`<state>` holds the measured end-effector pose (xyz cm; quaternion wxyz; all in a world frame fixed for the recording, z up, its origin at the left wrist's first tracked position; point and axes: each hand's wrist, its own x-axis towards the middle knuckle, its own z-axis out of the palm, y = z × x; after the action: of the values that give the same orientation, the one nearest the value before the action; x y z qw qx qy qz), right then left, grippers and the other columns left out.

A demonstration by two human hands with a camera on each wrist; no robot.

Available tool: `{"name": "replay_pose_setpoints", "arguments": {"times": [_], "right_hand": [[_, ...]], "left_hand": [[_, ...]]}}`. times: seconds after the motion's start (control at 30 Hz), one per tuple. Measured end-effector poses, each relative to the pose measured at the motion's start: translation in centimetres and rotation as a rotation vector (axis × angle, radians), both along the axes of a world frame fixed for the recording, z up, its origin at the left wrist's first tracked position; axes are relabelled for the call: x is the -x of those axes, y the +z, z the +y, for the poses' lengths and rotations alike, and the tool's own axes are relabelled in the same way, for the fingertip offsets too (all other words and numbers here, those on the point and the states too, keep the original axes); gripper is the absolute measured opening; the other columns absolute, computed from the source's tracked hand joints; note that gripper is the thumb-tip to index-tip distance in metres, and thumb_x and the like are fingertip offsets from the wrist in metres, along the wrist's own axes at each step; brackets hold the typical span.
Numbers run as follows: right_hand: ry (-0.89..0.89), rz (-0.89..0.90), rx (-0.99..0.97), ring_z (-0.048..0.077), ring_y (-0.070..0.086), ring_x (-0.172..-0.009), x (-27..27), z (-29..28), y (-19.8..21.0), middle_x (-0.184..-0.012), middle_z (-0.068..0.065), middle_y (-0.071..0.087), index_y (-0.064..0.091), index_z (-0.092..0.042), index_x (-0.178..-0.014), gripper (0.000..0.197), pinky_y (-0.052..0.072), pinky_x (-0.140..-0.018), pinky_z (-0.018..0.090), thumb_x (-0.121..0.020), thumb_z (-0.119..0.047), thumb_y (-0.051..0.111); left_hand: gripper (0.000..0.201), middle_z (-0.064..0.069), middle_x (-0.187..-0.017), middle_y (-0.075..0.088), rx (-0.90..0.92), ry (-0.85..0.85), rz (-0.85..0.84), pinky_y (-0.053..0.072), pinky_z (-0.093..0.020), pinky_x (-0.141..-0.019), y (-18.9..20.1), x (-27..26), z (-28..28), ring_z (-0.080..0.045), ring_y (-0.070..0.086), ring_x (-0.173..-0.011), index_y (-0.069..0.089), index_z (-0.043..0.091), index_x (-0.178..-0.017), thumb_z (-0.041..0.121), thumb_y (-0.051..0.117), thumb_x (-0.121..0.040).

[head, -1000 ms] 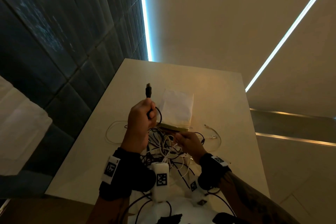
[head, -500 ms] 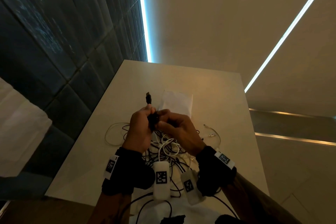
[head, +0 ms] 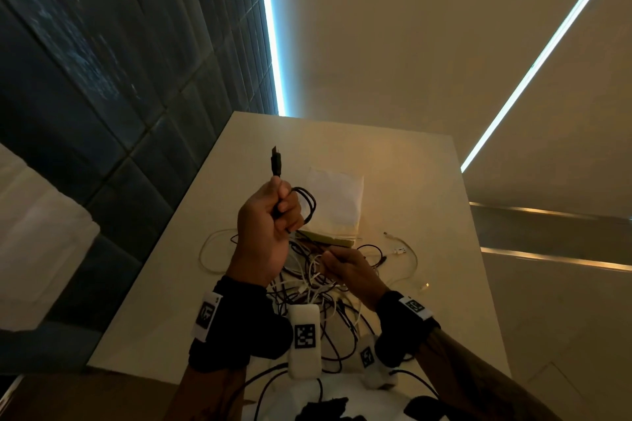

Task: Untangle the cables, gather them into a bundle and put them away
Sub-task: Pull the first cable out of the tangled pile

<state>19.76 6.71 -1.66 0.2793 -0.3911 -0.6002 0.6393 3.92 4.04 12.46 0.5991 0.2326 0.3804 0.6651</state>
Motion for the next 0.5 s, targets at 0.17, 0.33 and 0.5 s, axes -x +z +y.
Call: {"name": "replay_pose_setpoints", "arguments": {"times": [0.17,0.33,0.5], "right_hand": [[-0.009,-0.048,-0.044,0.011,0.04,-0.056,0.5,0.3,-1.0,-0.064,-0.002,0.05,0.054,-0.005,-0.072,0.033,0.034,-0.057,0.022,-0.102,-0.009,0.042],[0.011,-0.037,-0.058,0.0,0.037,-0.047,0.8,0.5,-0.6,-0.055,-0.012,0.049,0.055,0.005,-0.076,0.033,0.032,-0.051,0.013,-0.103,-0.007,0.04],[0.01,-0.041,-0.053,0.002,0.037,-0.049,0.7,0.8,-0.7,-0.058,-0.007,0.046,0.055,0.004,-0.076,0.033,0.031,-0.051,0.014,-0.103,-0.011,0.042]], "left_hand": [[0.036,0.007,-0.055,0.034,-0.023,0.03,0.006,0.023,-0.021,-0.045,0.5,0.2,-0.2,-0.006,0.024,-0.042,0.042,0.014,-0.072,0.023,0.029,-0.103],[0.036,0.006,-0.055,0.031,-0.062,0.066,0.057,0.025,-0.02,-0.044,1.2,0.3,-0.6,-0.006,0.023,-0.042,0.043,0.014,-0.07,0.022,0.03,-0.103],[0.037,0.006,-0.055,0.03,-0.094,0.103,0.083,0.023,-0.02,-0.044,2.1,0.8,-0.8,-0.006,0.022,-0.043,0.043,0.015,-0.069,0.022,0.03,-0.103]]}}
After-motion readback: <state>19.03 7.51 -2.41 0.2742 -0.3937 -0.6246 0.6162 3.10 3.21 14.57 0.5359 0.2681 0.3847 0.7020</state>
